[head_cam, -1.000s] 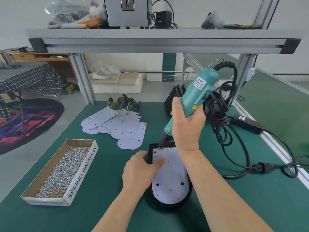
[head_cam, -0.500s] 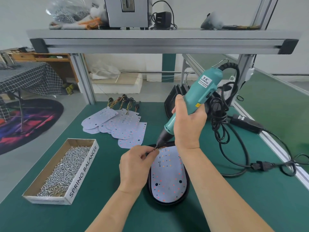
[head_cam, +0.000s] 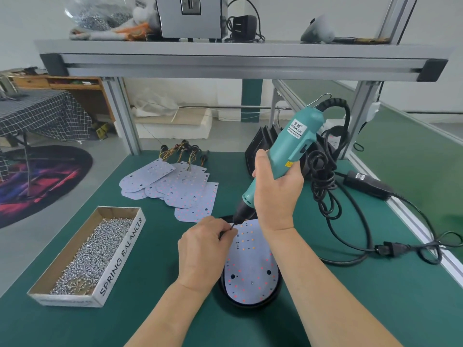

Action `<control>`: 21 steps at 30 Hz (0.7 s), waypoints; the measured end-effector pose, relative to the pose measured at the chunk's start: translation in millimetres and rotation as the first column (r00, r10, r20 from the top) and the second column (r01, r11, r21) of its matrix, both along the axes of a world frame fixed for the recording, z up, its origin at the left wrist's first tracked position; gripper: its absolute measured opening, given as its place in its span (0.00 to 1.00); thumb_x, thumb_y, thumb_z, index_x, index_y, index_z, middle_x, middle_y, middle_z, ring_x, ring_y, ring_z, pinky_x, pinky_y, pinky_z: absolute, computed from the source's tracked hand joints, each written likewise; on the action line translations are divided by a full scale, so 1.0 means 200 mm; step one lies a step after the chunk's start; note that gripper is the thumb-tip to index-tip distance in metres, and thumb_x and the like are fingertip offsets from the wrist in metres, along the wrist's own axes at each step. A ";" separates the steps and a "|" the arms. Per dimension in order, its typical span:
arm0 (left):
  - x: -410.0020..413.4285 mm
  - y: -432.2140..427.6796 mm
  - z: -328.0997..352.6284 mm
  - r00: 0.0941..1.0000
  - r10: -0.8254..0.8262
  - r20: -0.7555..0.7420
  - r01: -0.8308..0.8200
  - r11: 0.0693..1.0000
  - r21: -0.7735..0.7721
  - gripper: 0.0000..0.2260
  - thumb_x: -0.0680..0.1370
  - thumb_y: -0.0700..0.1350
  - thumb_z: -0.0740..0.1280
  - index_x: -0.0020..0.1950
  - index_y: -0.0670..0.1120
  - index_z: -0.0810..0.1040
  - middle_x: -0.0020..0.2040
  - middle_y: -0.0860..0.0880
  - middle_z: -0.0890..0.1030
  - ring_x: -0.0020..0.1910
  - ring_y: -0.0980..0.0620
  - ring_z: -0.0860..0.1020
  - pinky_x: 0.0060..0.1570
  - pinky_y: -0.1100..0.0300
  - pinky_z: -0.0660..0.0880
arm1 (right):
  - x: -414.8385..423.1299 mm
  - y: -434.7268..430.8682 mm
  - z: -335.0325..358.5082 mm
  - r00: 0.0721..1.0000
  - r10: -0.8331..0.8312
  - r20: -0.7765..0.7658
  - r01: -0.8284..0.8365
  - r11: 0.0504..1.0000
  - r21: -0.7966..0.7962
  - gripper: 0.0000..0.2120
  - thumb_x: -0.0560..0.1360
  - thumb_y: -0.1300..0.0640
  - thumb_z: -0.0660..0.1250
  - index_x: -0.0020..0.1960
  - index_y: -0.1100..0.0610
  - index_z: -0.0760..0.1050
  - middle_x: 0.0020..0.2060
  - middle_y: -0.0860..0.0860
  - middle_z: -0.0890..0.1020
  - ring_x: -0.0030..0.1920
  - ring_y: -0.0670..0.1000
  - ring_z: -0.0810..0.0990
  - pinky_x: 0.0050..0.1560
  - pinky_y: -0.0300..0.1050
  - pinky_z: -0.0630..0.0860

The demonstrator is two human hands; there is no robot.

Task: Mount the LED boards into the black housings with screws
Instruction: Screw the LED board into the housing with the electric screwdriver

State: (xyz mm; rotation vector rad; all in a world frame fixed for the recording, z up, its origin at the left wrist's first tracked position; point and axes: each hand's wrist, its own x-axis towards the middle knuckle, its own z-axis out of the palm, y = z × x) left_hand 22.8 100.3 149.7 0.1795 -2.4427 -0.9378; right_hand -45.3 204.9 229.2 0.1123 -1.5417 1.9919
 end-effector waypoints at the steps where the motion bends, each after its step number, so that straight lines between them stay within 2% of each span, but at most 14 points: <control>1: 0.00 0.00 0.00 1.000 -0.003 0.004 0.003 1.000 0.003 0.03 0.72 0.46 0.76 0.40 0.52 0.84 0.28 0.60 0.68 0.30 0.55 0.69 0.33 0.62 0.62 | 0.00 0.00 0.00 1.000 0.000 0.000 0.000 1.000 -0.002 0.09 0.70 0.47 0.70 0.41 0.51 0.73 0.32 0.50 0.78 0.33 0.54 0.76 0.40 0.57 0.77; 3: 0.00 -0.01 0.01 1.000 -0.009 0.025 0.009 1.000 -0.004 0.04 0.72 0.49 0.76 0.45 0.54 0.85 0.29 0.60 0.68 0.31 0.59 0.69 0.32 0.63 0.62 | -0.01 0.00 -0.01 1.000 -0.006 -0.003 0.006 1.000 0.002 0.09 0.70 0.47 0.70 0.41 0.51 0.73 0.32 0.51 0.78 0.33 0.54 0.76 0.39 0.56 0.77; 4: 0.00 -0.02 0.01 0.999 -0.005 0.054 0.006 1.000 -0.017 0.07 0.72 0.52 0.76 0.49 0.55 0.84 0.30 0.60 0.68 0.32 0.60 0.70 0.33 0.62 0.63 | -0.01 0.00 -0.01 1.000 -0.011 -0.006 0.011 1.000 0.011 0.09 0.70 0.47 0.70 0.41 0.51 0.73 0.32 0.52 0.78 0.33 0.53 0.76 0.39 0.55 0.77; 7: 0.01 -0.08 -0.02 0.964 0.057 0.259 -0.065 0.998 0.022 0.18 0.69 0.61 0.75 0.56 0.56 0.81 0.39 0.60 0.73 0.41 0.56 0.74 0.39 0.58 0.69 | -0.04 0.01 -0.01 1.000 -0.022 -0.009 0.023 0.999 0.027 0.09 0.71 0.48 0.70 0.41 0.52 0.73 0.32 0.54 0.78 0.32 0.52 0.76 0.37 0.53 0.76; 8: 0.01 -0.11 -0.02 0.932 0.058 0.357 -0.098 0.991 0.093 0.19 0.67 0.63 0.75 0.53 0.55 0.81 0.41 0.59 0.75 0.44 0.54 0.75 0.42 0.57 0.72 | -0.05 0.01 -0.01 1.000 -0.028 -0.011 0.028 0.999 0.032 0.08 0.71 0.49 0.70 0.41 0.52 0.73 0.31 0.55 0.78 0.32 0.52 0.76 0.37 0.53 0.77; 9: 0.01 -0.12 -0.03 0.897 0.021 0.443 -0.122 0.972 0.202 0.18 0.66 0.64 0.76 0.47 0.54 0.80 0.41 0.58 0.77 0.42 0.53 0.76 0.42 0.57 0.73 | -0.05 0.02 -0.02 0.999 -0.035 -0.015 0.036 0.999 0.040 0.08 0.72 0.49 0.70 0.41 0.51 0.73 0.31 0.54 0.78 0.32 0.52 0.76 0.37 0.52 0.77; 10: 0.00 -0.13 -0.04 0.868 -0.041 0.495 -0.134 0.941 0.311 0.18 0.65 0.63 0.76 0.38 0.51 0.77 0.37 0.57 0.76 0.36 0.52 0.73 0.38 0.58 0.71 | -0.06 0.02 -0.02 0.999 -0.042 -0.020 0.043 0.998 0.050 0.07 0.72 0.50 0.70 0.41 0.51 0.73 0.31 0.52 0.78 0.31 0.51 0.77 0.36 0.52 0.77; 11: -0.01 -0.12 -0.04 0.849 -0.092 0.521 -0.129 0.919 0.373 0.22 0.64 0.62 0.77 0.32 0.51 0.68 0.31 0.56 0.70 0.30 0.51 0.67 0.33 0.58 0.64 | -0.07 0.02 -0.03 0.999 -0.048 -0.025 0.050 0.997 0.063 0.07 0.72 0.51 0.70 0.41 0.50 0.73 0.30 0.49 0.78 0.31 0.50 0.77 0.36 0.51 0.77; 12: -0.02 -0.10 -0.03 0.833 -0.125 0.538 -0.111 0.916 0.385 0.27 0.63 0.61 0.77 0.30 0.50 0.61 0.28 0.54 0.63 0.29 0.50 0.60 0.31 0.58 0.57 | -0.08 0.01 -0.03 0.998 -0.054 -0.028 0.056 0.996 0.076 0.08 0.72 0.51 0.70 0.41 0.51 0.72 0.30 0.46 0.78 0.31 0.49 0.76 0.36 0.51 0.77; 14: -0.06 -0.06 -0.01 0.800 -0.157 0.579 -0.070 0.934 0.350 0.30 0.60 0.60 0.77 0.31 0.50 0.56 0.26 0.54 0.58 0.29 0.50 0.57 0.32 0.57 0.53 | -0.10 0.00 -0.05 0.997 -0.064 -0.031 0.067 0.992 0.105 0.09 0.72 0.52 0.70 0.40 0.52 0.71 0.29 0.42 0.76 0.30 0.48 0.75 0.36 0.49 0.76; 16: -0.10 -0.03 0.00 0.769 -0.183 0.613 -0.065 0.931 0.359 0.28 0.57 0.60 0.77 0.32 0.47 0.61 0.28 0.52 0.63 0.29 0.49 0.61 0.32 0.58 0.57 | -0.11 0.00 -0.07 0.997 -0.071 -0.036 0.075 0.987 0.143 0.10 0.72 0.52 0.70 0.40 0.54 0.70 0.28 0.41 0.75 0.29 0.47 0.73 0.35 0.47 0.75; 18: -0.12 -0.01 0.00 0.758 -0.243 0.606 -0.073 0.891 0.448 0.24 0.58 0.58 0.77 0.35 0.41 0.71 0.31 0.49 0.71 0.30 0.48 0.68 0.33 0.58 0.62 | -0.11 0.00 -0.09 0.996 -0.077 -0.039 0.083 0.980 0.183 0.11 0.72 0.52 0.70 0.40 0.54 0.69 0.27 0.42 0.74 0.29 0.47 0.72 0.34 0.45 0.73; 19: -0.12 -0.01 0.00 0.755 -0.275 0.595 -0.080 0.862 0.500 0.24 0.58 0.56 0.78 0.39 0.38 0.77 0.34 0.48 0.76 0.32 0.48 0.74 0.34 0.57 0.68 | -0.11 0.00 -0.10 0.996 -0.078 -0.041 0.085 0.977 0.194 0.11 0.72 0.52 0.70 0.39 0.54 0.68 0.27 0.42 0.73 0.29 0.47 0.71 0.34 0.45 0.73; 21: -0.13 0.01 -0.01 0.745 -0.326 0.582 -0.081 0.822 0.564 0.22 0.59 0.53 0.77 0.46 0.39 0.84 0.41 0.48 0.86 0.41 0.46 0.84 0.44 0.52 0.79 | -0.11 0.00 -0.11 0.995 -0.083 -0.048 0.092 0.974 0.205 0.11 0.72 0.51 0.70 0.40 0.54 0.68 0.28 0.41 0.74 0.29 0.46 0.72 0.34 0.44 0.73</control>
